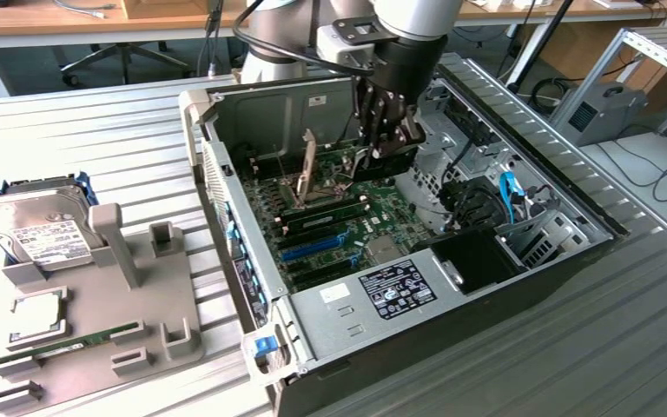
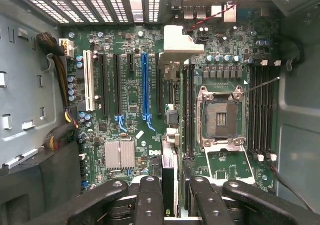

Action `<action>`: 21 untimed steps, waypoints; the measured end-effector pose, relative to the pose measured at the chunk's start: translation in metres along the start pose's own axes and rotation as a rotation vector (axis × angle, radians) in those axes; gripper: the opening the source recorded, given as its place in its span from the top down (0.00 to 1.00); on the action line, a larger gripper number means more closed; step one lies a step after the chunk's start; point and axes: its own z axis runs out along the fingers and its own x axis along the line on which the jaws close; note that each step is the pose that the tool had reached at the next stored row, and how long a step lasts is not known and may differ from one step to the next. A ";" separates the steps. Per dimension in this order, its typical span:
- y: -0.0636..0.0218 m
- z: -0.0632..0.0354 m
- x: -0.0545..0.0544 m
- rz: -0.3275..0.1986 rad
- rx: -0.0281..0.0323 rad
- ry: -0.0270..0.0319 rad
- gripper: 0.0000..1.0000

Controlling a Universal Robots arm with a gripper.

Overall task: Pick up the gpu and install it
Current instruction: 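Insert the gpu into the slot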

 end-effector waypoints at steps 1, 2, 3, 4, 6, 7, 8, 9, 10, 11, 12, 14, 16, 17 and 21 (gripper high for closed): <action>0.0000 0.0001 0.000 0.000 0.0000 -0.0001 0.74; 0.0000 0.0001 0.001 0.000 0.0000 0.0000 0.74; 0.0000 0.0002 0.001 0.000 0.0000 -0.0001 0.74; 0.0000 0.0002 0.001 0.000 0.0000 0.0000 0.74; 0.0000 0.0003 0.002 0.000 0.0000 0.0000 0.74; 0.0000 0.0004 0.003 0.000 0.0000 0.0001 0.74; -0.0001 0.0005 0.003 0.000 0.0000 0.0000 0.74; -0.0001 0.0005 0.004 0.000 0.0000 0.0000 0.74; -0.0001 0.0006 0.004 0.000 0.0000 0.0000 0.74; -0.0001 0.0007 0.005 0.000 0.0000 0.0000 0.74; -0.0001 0.0007 0.005 0.000 0.0000 -0.0001 0.74; -0.0001 0.0009 0.006 0.000 0.0000 0.0000 0.74; -0.0001 0.0011 0.007 0.000 0.0000 0.0000 0.74; -0.0001 0.0013 0.007 0.000 0.0000 -0.0001 0.74; -0.0002 0.0018 0.008 0.000 0.0000 -0.0001 0.74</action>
